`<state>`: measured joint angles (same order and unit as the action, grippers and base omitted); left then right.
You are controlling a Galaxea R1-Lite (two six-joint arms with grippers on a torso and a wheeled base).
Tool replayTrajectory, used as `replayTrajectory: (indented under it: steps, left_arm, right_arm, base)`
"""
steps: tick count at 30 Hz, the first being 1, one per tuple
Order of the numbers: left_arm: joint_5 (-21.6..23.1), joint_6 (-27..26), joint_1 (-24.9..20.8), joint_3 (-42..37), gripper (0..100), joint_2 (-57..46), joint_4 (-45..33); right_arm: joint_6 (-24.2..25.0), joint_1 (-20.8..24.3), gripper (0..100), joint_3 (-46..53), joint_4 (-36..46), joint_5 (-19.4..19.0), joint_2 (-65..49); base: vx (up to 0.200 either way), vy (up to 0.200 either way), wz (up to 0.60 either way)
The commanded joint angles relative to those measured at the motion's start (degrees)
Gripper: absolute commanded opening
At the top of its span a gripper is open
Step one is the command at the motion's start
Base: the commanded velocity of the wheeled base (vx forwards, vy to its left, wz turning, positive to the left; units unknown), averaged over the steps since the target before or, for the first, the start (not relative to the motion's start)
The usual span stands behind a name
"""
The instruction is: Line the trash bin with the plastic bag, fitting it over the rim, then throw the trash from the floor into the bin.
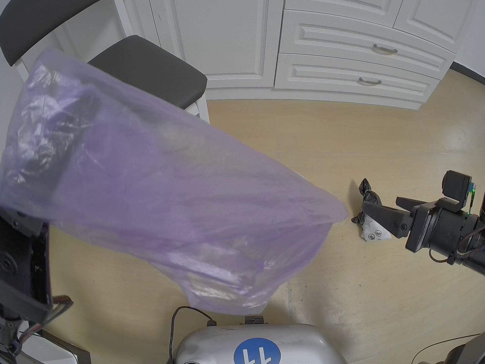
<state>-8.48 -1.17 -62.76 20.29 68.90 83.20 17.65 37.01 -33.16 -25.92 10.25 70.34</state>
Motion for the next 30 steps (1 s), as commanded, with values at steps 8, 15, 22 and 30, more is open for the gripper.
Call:
replayTrajectory:
  steps: [8, 15, 22, 30]
  left_arm:
    - [0.05, 1.43, -0.08, 0.81, 0, 1.15, 1.97]
    - [0.14, 1.87, -1.58, 1.34, 0, 0.53, 4.51]
    - [1.54, 4.07, -1.93, 1.6, 0, 0.53, 4.51]
    - [2.07, 4.42, -1.93, 1.51, 0, 0.71, 4.51]
  right_arm:
    - [-0.69, 0.87, 100, 2.48, 0.69, -3.31, 1.73]
    - [0.1, 0.87, 100, 2.22, 0.25, -3.31, 5.25]
    - [2.83, 0.78, 100, 2.22, -3.88, -3.66, 7.62]
    - [3.44, -1.06, 100, 3.63, -11.61, -3.75, 7.36]
  base:
    - [0.0, 0.0, 0.0]
    - [0.0, 0.0, 0.0]
    - [0.0, 0.0, 0.0]
    - [0.0, 0.0, 0.0]
